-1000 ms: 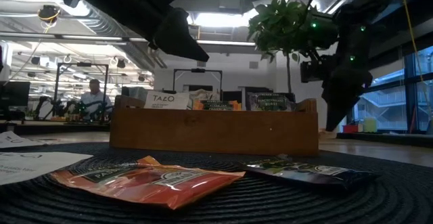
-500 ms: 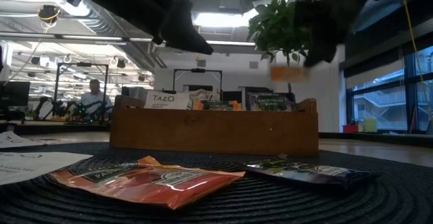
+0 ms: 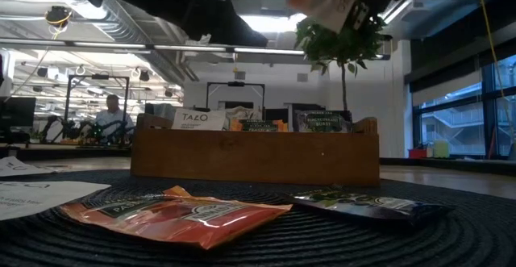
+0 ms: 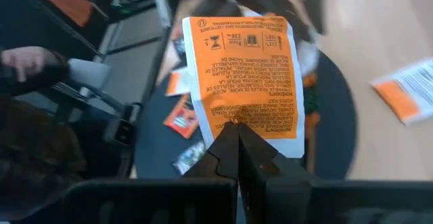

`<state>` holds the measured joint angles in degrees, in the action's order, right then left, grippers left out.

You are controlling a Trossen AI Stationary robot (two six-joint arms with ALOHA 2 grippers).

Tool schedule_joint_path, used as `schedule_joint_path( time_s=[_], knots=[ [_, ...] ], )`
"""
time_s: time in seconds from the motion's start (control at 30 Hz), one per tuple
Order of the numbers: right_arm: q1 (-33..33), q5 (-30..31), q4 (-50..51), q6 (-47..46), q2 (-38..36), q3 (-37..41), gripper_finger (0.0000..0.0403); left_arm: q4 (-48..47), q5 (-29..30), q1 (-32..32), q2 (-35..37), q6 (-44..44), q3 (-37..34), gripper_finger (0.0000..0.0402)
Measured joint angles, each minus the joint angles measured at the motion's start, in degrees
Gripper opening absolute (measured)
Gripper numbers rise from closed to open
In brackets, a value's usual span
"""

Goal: Pick & Place Tea
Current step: Put the white orange tea bag into the left section of the wooden organizer

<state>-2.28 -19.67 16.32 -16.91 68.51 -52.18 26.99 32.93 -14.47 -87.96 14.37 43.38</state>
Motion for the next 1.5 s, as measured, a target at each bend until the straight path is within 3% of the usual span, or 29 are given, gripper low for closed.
schedule_joint_path(
  time_s=[0.33, 0.43, 0.6, 0.73, 0.83, 0.97, 1.2, 1.4, 1.5],
  knots=[
    [-4.6, 0.0, -7.5, -2.3, 3.6, 0.0, 0.0, 1.6, 0.1, -0.2, 0.0, -0.1, 0.0, 0.0034],
    [-4.7, 0.0, -7.6, -2.5, 6.2, 0.0, 0.0, 1.6, -2.4, -0.2, 0.0, -0.1, 0.0, 0.0039],
    [-4.7, -2.5, -9.1, -2.9, 8.4, 0.0, 0.0, 1.5, -11.0, -0.3, 0.0, -0.4, 0.0, 0.0076],
    [-4.7, -2.7, -9.1, -5.3, 8.3, 0.0, 0.0, 0.3, -12.1, -0.2, 0.0, -3.1, 0.0, 0.0121],
    [-4.7, -2.7, -7.6, -7.6, 8.3, 0.0, 0.0, -0.8, -9.4, -0.2, 0.0, -4.2, 0.0, 0.0152],
    [-4.7, 2.2, -1.5, -11.2, 8.7, 0.0, 0.0, -1.5, -3.8, -0.4, 0.0, -5.7, 0.0, 0.0178],
    [-3.9, 11.1, 2.2, -19.1, 8.7, 0.0, 0.0, -2.3, 0.5, -0.5, 0.0, -3.2, 0.5, 0.0186],
    [-3.4, 16.0, 2.2, -21.8, 8.7, 0.0, 0.0, -15.0, 13.8, -1.7, 0.0, -1.2, 7.6, 0.0186],
    [-2.6, 20.4, 2.3, -21.5, 8.7, 0.0, 0.0, -19.1, 16.7, -1.9, 0.0, -1.2, 10.2, 0.0186]
  ],
)
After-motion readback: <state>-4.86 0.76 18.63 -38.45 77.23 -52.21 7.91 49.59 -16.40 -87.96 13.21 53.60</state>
